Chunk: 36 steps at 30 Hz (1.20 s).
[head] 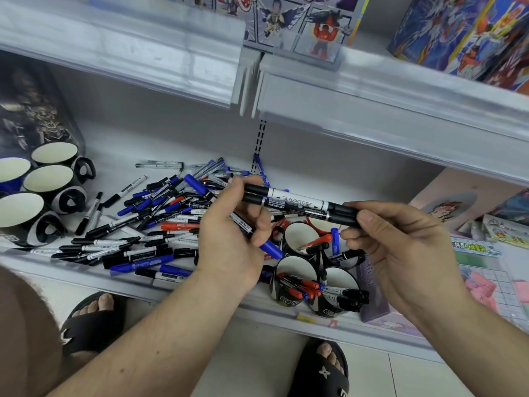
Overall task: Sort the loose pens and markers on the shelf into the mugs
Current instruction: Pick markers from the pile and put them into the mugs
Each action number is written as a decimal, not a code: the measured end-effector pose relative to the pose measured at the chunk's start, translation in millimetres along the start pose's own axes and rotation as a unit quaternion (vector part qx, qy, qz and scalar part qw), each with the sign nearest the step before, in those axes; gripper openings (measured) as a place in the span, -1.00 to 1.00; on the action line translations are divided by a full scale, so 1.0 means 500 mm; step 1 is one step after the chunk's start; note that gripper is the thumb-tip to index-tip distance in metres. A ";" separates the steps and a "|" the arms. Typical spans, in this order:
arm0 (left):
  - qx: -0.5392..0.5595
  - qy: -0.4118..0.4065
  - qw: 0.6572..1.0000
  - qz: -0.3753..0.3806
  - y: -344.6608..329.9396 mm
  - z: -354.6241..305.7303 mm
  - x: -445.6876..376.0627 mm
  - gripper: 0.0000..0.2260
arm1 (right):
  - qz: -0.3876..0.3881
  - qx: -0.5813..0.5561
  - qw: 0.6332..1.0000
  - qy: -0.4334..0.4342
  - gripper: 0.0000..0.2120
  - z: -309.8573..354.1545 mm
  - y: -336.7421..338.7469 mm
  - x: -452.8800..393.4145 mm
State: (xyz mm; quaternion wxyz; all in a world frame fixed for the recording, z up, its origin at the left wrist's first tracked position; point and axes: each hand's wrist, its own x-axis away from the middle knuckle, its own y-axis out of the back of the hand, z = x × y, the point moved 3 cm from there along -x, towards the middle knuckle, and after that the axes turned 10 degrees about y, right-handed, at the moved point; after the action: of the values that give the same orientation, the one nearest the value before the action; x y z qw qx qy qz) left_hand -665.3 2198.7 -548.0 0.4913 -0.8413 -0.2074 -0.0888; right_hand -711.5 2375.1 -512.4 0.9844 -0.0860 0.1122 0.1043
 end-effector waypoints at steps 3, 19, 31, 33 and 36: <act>0.012 0.003 1.000 0.008 0.002 -0.001 -0.002 -0.74 | 0.003 0.007 1.000 0.005 -0.80 0.001 0.000 0.001; 0.051 0.063 0.997 0.019 0.004 -0.001 -0.008 -0.77 | 0.022 0.027 0.998 0.049 -0.80 0.013 -0.001 0.008; 0.020 0.030 0.999 0.012 0.004 -0.007 -0.006 -0.79 | 0.034 0.060 0.993 0.097 -0.80 0.021 -0.002 0.011; -0.001 0.019 1.000 -0.001 0.004 -0.010 -0.005 -0.79 | 0.033 0.075 0.990 0.112 -0.78 0.022 0.001 0.011; -0.031 0.002 0.999 -0.020 0.005 -0.014 -0.007 -0.72 | 0.033 0.093 0.986 0.134 -0.74 0.023 0.002 0.010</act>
State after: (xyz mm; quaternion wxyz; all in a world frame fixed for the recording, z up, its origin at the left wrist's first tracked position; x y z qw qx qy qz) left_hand -666.9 2190.6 -547.4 0.4631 -0.8518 -0.2203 -0.1070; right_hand -704.4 2379.1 -502.9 0.9603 -0.0036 0.2547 0.1138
